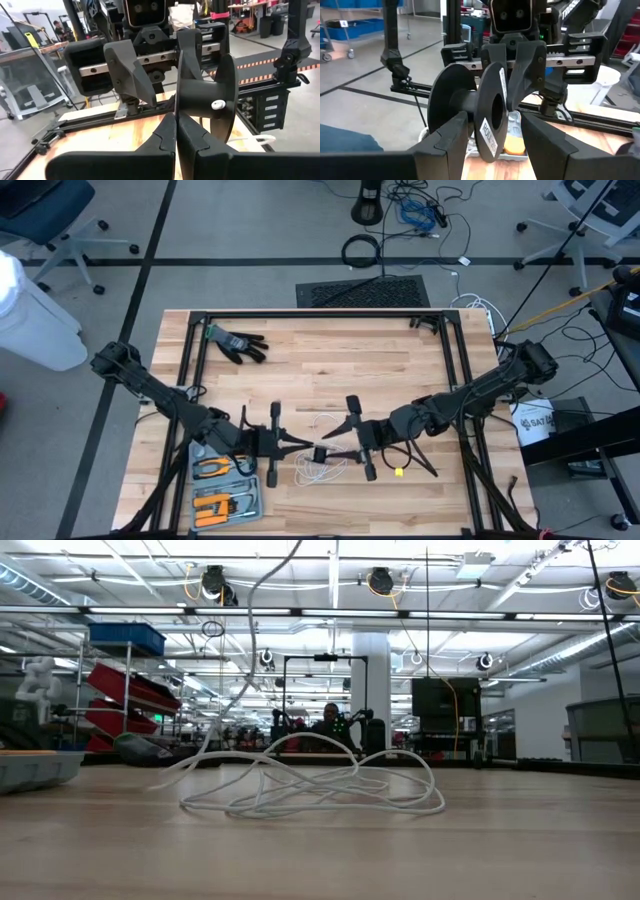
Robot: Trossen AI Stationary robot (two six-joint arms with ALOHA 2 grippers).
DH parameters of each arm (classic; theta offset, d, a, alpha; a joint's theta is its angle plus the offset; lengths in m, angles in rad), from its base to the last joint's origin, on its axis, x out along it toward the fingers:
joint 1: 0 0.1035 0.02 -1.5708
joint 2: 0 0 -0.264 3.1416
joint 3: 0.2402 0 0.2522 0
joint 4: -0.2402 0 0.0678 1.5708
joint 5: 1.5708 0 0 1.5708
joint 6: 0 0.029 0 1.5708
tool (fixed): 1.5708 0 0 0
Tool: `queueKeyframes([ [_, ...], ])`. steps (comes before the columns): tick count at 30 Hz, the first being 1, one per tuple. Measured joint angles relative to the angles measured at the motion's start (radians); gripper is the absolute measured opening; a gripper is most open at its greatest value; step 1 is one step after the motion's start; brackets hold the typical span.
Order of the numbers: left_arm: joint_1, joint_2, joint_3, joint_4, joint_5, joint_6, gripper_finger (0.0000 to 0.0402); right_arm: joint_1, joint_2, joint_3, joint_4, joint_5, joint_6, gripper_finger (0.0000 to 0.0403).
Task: Coil cords
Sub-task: Coil the white cable wire into the spool
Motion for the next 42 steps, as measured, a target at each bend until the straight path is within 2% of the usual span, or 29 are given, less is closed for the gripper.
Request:
queueKeyframes([
  [7,-0.008,0.019,0.0,0.03,-0.008,-0.022,0.0,0.012,0.001,0.0,0.034,0.009,-0.007,0.0171],
  [12,-0.017,0.059,0.0,0.05,-0.049,-0.041,0.0,0.012,0.001,-0.001,0.024,0.008,-0.001,0.0161],
  [17,-0.023,0.075,0.0,0.067,-0.112,-0.06,0.0,0.007,0.001,0.001,0.018,0.076,0.012,0.0117],
  [24,-0.042,0.074,0.0,0.087,-0.191,-0.072,0.0,0.009,0.0,0.002,-0.003,0.082,0.018,0.0012],
  [30,-0.043,0.074,0.0,0.088,-0.197,-0.075,0.0003,0.014,0.0,0.002,-0.012,0.079,0.017,0.0003],
  [36,-0.062,0.07,0.0,0.103,-0.181,-0.075,0.0053,0.016,0.003,0.0,-0.027,0.075,0.041,0.0001],
  [42,-0.104,0.069,0.001,0.103,-0.277,-0.075,0.0111,0.016,0.003,0.0,-0.026,0.084,0.062,0.0],
])
